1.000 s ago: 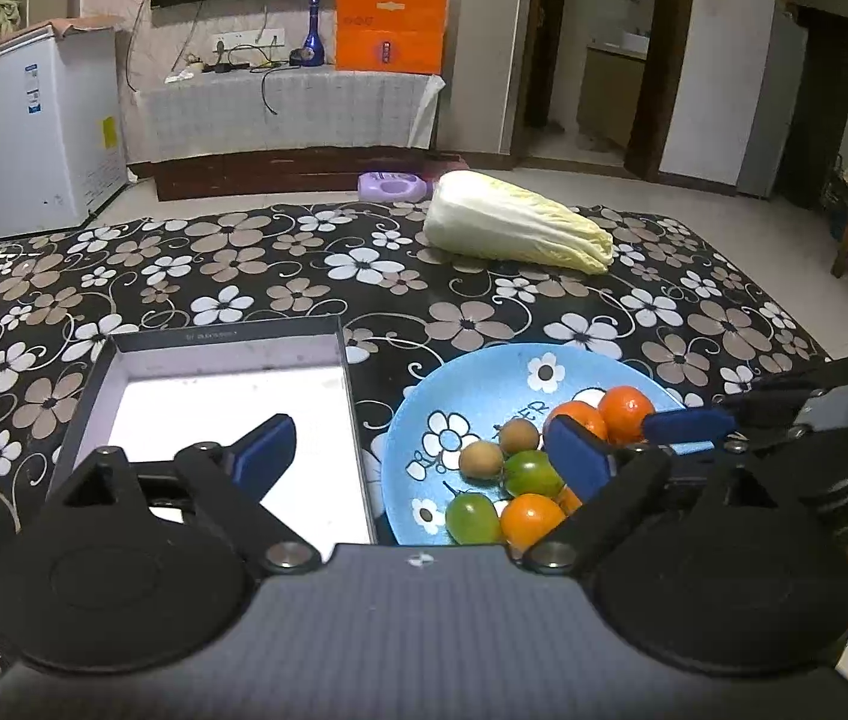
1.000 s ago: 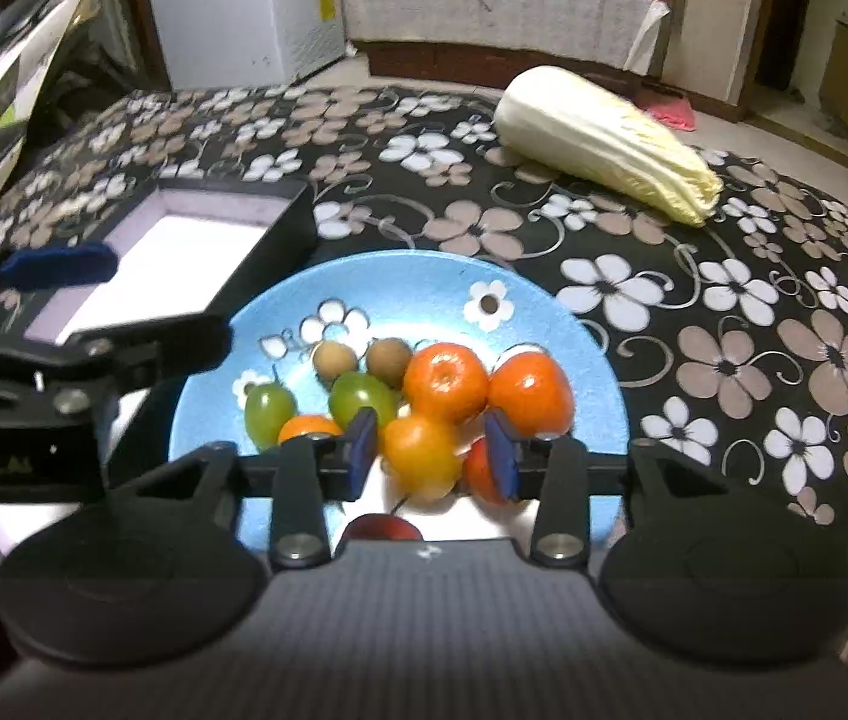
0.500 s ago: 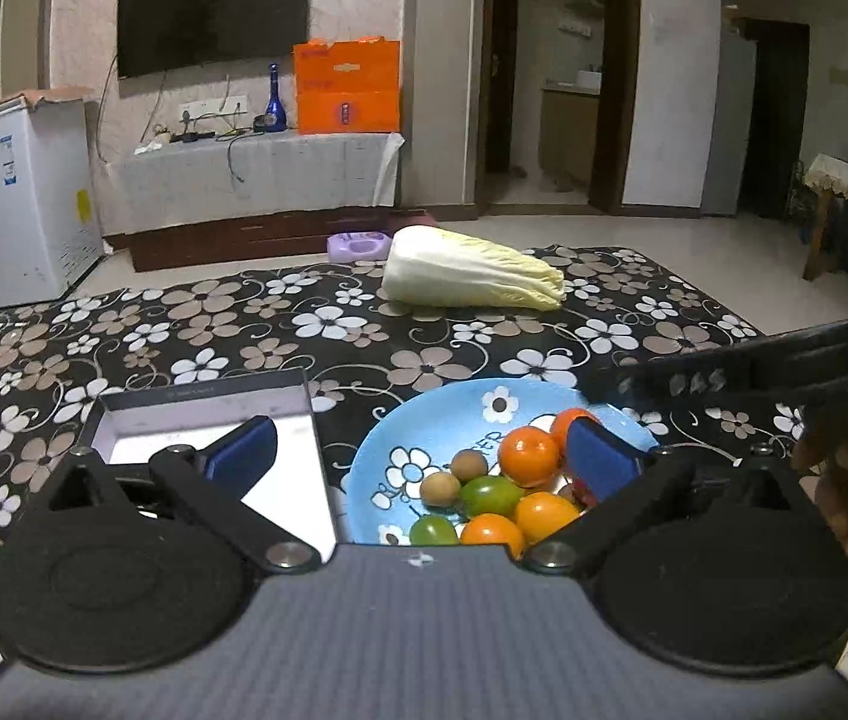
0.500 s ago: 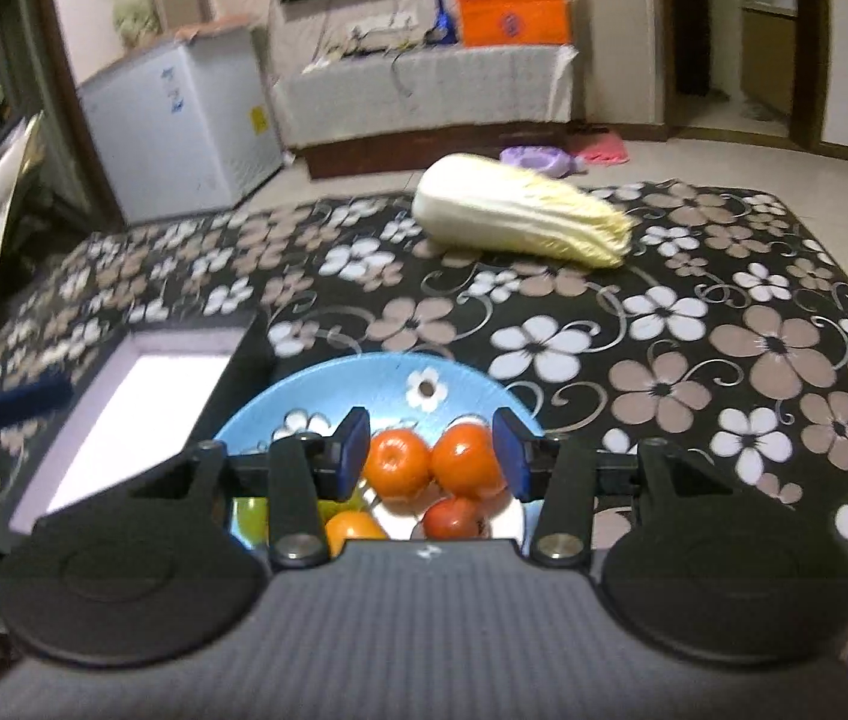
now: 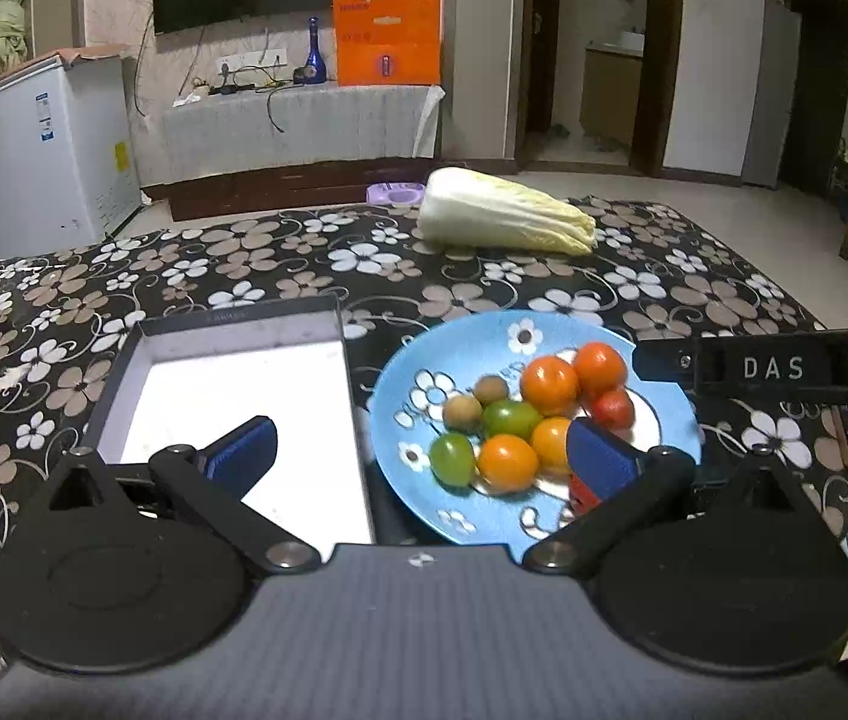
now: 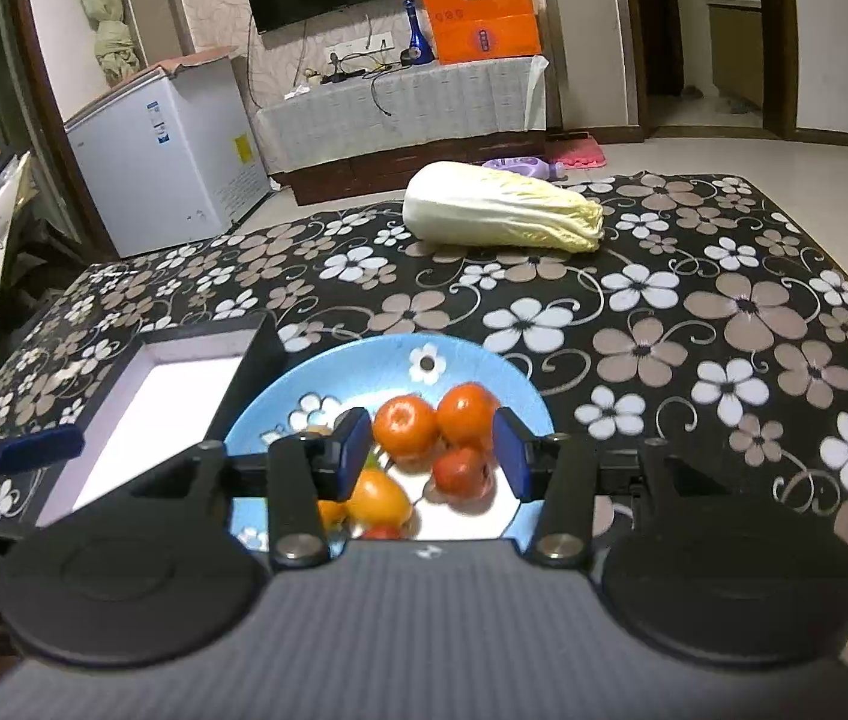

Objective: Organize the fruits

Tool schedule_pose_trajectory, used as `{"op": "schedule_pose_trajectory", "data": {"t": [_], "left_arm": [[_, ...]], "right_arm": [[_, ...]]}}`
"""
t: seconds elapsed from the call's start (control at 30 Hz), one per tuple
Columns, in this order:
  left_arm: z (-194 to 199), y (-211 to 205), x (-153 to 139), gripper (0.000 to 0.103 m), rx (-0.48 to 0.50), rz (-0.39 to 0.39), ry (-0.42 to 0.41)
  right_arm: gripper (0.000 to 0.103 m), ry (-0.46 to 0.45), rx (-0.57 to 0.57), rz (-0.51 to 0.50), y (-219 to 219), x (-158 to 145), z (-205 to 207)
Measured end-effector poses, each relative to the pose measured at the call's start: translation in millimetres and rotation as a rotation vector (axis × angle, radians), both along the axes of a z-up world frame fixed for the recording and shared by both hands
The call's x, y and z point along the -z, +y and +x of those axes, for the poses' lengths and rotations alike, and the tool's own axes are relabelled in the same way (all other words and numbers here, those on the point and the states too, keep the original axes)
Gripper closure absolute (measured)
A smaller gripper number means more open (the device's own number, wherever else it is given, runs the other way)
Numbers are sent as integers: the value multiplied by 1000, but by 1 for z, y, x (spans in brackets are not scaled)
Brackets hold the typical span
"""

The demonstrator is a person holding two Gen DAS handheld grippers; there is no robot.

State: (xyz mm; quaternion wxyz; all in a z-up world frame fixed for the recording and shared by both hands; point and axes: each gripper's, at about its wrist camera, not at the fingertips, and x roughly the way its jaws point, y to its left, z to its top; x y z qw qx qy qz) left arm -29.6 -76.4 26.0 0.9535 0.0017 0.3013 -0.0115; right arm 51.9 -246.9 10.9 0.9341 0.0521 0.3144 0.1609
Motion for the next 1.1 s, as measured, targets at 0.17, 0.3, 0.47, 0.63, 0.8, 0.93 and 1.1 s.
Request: {"op": "schedule_pose_trajectory", "data": {"t": [0.17, 0.3, 0.47, 0.63, 0.8, 0.93, 1.1], "left_arm": [[-12, -12, 3, 0, 22, 5, 9], [-22, -18, 5, 0, 32, 7, 16], [-33, -21, 7, 0, 36, 21, 23], [-43, -24, 10, 0, 47, 34, 30], [-49, -26, 11, 0, 57, 37, 34], [-52, -29, 13, 0, 66, 43, 36], [-54, -32, 15, 0, 77, 44, 37]], "right_arm": [[55, -4, 30, 5, -6, 0, -17], [55, 3, 47, -7, -12, 3, -29], [55, 11, 63, -28, -16, 7, -39], [55, 13, 77, -32, -19, 9, -44], [55, 15, 78, -39, -18, 11, -47], [55, 13, 77, -41, -17, 11, -49], [55, 5, 78, -43, -15, 11, -51]]}}
